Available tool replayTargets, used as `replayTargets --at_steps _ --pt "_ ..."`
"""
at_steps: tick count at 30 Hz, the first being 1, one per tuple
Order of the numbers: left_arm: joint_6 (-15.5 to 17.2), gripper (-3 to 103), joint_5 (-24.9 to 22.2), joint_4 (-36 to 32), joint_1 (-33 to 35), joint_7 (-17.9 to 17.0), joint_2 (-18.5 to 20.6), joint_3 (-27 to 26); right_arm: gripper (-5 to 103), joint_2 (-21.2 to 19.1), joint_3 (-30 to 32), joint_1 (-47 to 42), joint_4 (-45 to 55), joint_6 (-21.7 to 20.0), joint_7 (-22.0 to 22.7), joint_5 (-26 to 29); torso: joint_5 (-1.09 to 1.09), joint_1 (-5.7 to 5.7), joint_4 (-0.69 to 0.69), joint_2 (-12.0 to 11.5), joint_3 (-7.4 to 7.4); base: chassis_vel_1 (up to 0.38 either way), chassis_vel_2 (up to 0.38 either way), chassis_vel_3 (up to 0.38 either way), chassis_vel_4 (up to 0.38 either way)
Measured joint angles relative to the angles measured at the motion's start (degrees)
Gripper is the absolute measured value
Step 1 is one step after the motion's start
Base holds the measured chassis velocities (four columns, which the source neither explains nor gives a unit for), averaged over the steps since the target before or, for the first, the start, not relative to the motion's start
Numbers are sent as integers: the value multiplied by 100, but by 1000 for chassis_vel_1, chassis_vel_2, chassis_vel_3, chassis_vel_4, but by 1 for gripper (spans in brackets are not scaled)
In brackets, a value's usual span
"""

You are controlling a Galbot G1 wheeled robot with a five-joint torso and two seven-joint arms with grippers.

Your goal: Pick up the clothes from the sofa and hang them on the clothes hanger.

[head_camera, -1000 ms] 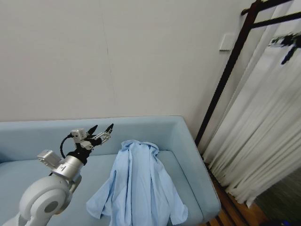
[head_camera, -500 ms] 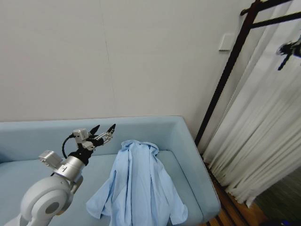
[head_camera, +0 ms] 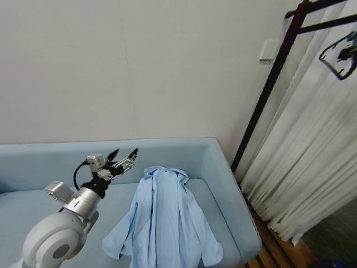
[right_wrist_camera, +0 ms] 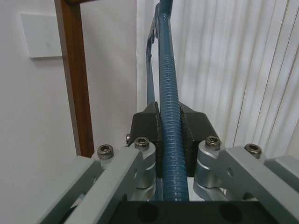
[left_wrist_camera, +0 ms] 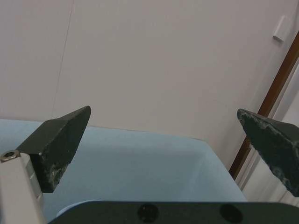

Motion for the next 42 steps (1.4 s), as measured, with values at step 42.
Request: replayTargets --at_steps 42 --pt "-260 100 864 3072 -463 342 -45 646 8 -1724 987 -3034 4503 591 -2015 1399 -2 0 3 0 1 0 0 0 0"
